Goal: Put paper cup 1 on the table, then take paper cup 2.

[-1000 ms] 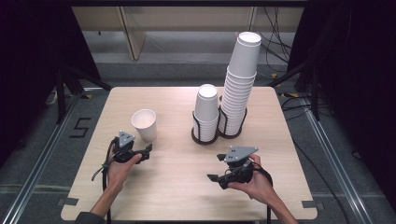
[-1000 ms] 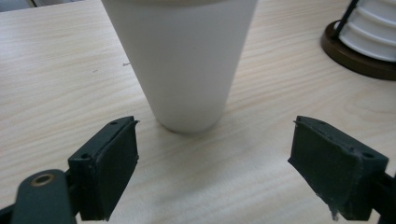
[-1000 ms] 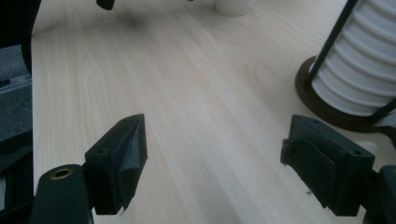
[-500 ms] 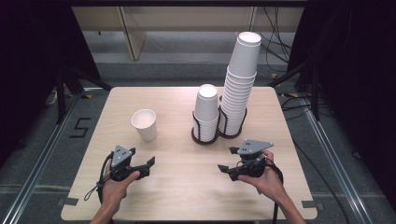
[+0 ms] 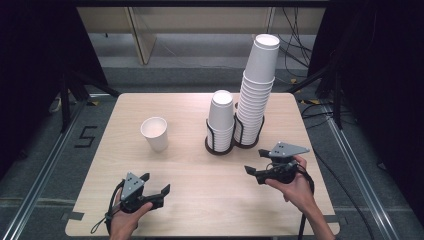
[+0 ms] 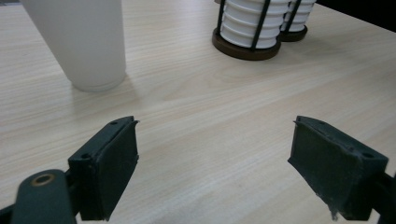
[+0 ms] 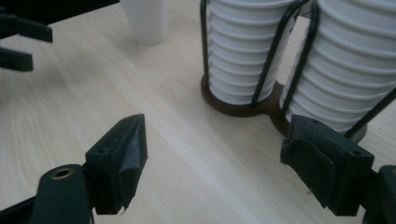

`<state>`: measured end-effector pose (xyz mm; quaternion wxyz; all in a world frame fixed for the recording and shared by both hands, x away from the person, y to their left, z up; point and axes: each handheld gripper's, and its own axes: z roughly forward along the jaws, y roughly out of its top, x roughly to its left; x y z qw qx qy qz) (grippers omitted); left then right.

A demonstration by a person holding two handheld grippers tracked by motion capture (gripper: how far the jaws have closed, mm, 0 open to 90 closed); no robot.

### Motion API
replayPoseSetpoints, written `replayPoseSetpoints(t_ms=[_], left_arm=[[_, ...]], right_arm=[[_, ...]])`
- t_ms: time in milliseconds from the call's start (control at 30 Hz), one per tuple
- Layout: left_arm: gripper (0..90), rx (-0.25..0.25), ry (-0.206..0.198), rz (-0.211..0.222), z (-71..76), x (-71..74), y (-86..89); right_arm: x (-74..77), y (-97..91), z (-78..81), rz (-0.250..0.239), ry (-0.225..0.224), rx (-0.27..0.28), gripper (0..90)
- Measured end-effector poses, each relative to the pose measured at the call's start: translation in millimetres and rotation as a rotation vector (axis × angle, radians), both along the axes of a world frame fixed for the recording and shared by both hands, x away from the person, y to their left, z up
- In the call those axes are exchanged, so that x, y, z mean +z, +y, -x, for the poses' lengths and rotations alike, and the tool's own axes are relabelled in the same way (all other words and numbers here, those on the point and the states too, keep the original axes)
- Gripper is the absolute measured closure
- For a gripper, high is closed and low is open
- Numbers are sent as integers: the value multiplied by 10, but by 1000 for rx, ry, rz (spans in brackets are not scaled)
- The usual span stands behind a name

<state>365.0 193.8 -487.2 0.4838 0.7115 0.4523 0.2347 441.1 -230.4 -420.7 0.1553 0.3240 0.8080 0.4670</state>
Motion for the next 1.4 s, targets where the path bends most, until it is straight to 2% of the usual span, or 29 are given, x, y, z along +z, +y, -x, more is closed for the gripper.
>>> replayPoseSetpoints(t_ms=[33,67,133,200,233,300,367,500,600,633,700,767,800,900,967,1067,1100,1133,1233,1267,1400], left_arm=[[146,-2,-2,-4,25,0,-7],[146,-12,-8,1,42,-10,-15],[146,-17,-1,-6,87,-24,-29],[146,-25,11,-5,124,-33,-42],[146,-26,9,1,139,-43,-57],[146,-42,11,-6,171,-61,-86],[146,-65,14,-21,194,-87,-115],[146,-69,21,-31,221,-94,-158],[146,-83,7,-21,244,-82,-182],[146,-86,5,-24,251,-78,-188],[146,-88,7,-25,265,-78,-192],[146,-89,7,-16,268,-80,-199],[146,-91,6,-22,267,-79,-198],[146,-87,8,-42,274,-81,-193],[146,-82,4,-25,271,-88,-184],[146,-77,5,-24,261,-87,-152],[146,-76,6,-22,255,-93,-146],[146,-69,11,-19,255,-94,-147],[146,-75,9,-22,244,-88,-133],[146,-75,8,-20,244,-87,-130],[146,-83,-16,15,241,-78,-125]], right_arm=[[11,-22,-3,-13,9,-8,218],[10,-43,-23,-19,-1,-9,217],[13,-77,-31,-15,0,-20,217],[7,-85,-26,-33,17,-36,217],[4,-100,-39,-23,13,-25,216],[0,-117,-44,-9,7,-34,216],[-9,-115,-52,-25,17,-31,216],[8,-121,-36,-26,-1,-47,217],[48,-152,-41,-22,-6,-51,215],[49,-142,-42,-52,1,-62,214],[84,-176,-68,-35,-24,-67,211],[117,-171,-75,-66,-15,-86,207],[135,-183,-103,-59,-39,-76,203],[221,-202,-123,-75,-45,-94,193],[281,-219,-155,-99,-67,-91,190],[397,-250,-192,-94,-102,-106,184],[442,-251,-196,-97,-88,-100,184],[484,-257,-218,-100,-109,-92,185],[637,-276,-285,-104,-132,-117,182],[691,-290,-325,-96,-155,-121,181],[899,-318,-469,-125,-178,-130,166]])
